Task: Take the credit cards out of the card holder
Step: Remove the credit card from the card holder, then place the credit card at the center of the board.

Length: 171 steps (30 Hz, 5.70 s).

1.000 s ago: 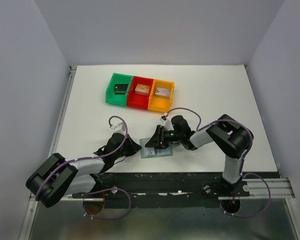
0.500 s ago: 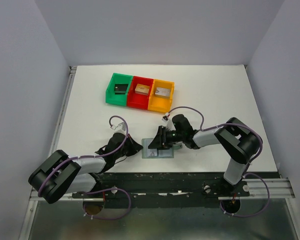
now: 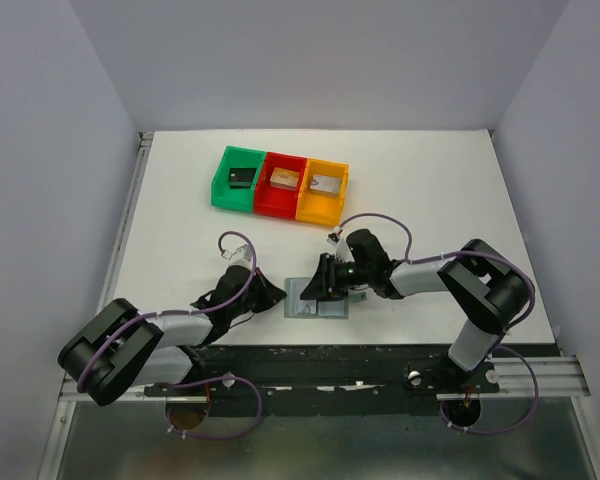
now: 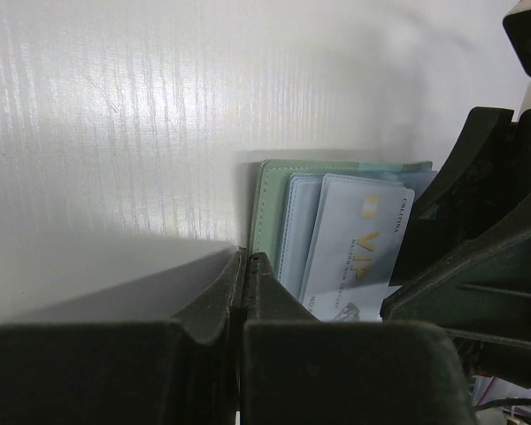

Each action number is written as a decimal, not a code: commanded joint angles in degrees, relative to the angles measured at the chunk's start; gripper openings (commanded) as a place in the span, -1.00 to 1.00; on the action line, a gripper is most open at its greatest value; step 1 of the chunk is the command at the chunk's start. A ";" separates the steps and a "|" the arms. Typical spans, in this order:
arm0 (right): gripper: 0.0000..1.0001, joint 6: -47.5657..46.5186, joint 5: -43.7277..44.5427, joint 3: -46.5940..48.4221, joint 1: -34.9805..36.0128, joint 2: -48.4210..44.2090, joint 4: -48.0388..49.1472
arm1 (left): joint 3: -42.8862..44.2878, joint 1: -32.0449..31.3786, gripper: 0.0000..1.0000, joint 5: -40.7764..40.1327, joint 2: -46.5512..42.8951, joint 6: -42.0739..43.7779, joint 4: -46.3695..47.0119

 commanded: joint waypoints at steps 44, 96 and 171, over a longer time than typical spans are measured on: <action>-0.52 -3.47 3.07 -3.29 -2.70 -9.40 -5.88 | -3.46 -0.46 -1.00 -1.60 1.82 1.05 -9.52; -0.99 -48.38 -6.33 23.07 6.61 -32.34 -69.32 | 13.06 1.65 0.77 36.16 -38.70 20.56 -12.60; 0.18 -29.75 29.97 8.75 10.93 -46.49 -48.33 | 24.22 44.54 -1.00 31.96 2.59 17.74 -22.00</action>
